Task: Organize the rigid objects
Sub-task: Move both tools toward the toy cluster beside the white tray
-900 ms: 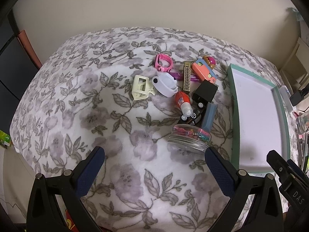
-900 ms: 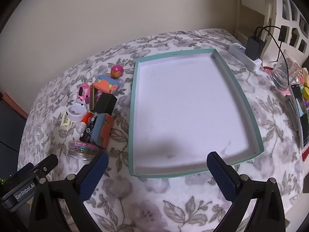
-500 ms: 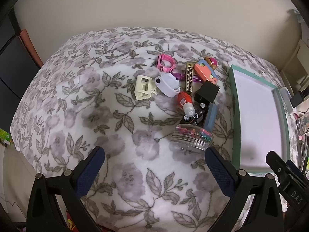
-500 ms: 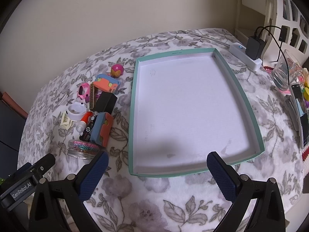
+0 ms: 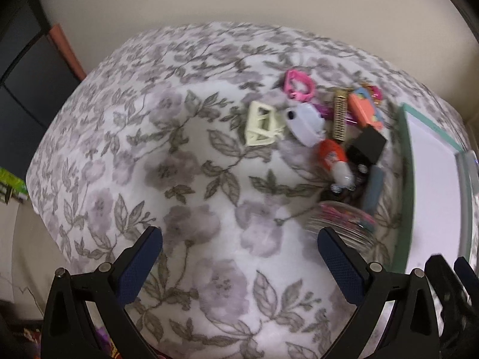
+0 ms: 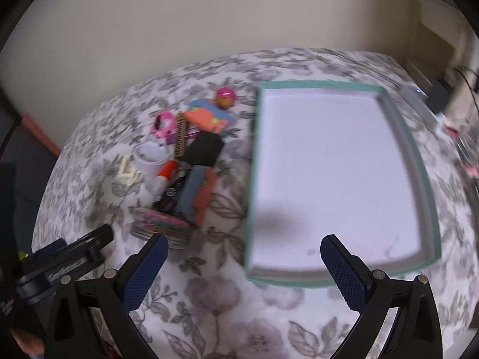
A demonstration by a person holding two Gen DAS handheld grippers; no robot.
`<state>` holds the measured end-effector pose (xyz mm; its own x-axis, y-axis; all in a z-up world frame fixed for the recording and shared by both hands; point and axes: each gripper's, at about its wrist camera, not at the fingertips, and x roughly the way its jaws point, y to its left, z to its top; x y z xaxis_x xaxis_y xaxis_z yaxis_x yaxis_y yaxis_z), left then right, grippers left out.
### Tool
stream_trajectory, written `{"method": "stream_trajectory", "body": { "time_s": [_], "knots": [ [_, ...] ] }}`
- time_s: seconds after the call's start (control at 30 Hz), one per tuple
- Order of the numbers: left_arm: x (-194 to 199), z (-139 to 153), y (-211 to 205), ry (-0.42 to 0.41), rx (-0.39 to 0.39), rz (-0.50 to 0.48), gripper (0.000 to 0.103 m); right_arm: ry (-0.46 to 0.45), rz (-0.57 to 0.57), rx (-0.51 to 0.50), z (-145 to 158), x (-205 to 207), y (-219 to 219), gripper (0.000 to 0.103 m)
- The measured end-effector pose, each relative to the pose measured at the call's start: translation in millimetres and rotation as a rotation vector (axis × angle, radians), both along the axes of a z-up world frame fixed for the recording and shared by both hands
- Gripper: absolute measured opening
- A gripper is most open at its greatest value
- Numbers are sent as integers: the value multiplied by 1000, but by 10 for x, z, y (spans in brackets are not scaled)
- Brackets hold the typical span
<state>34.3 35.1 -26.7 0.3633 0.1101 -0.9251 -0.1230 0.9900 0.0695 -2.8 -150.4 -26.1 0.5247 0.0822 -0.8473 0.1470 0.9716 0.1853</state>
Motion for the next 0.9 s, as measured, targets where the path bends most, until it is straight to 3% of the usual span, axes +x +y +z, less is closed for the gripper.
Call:
{"method": "stream_trajectory", "body": {
  "time_s": [0.13, 0.4, 0.63, 0.9],
  "knots": [
    [60, -27, 85, -6, -82, 30, 103, 30, 39, -13, -28, 121, 96, 103],
    [200, -78, -100, -12, -117, -15, 103, 24, 11, -46, -11, 363, -33, 103],
    [310, -191, -235, 54, -234, 25, 103, 5, -53, -11, 45, 556, -261, 103],
    [363, -329, -525, 128, -216, 10, 103, 3, -68, -31, 42, 616, -360, 103]
  ]
}}
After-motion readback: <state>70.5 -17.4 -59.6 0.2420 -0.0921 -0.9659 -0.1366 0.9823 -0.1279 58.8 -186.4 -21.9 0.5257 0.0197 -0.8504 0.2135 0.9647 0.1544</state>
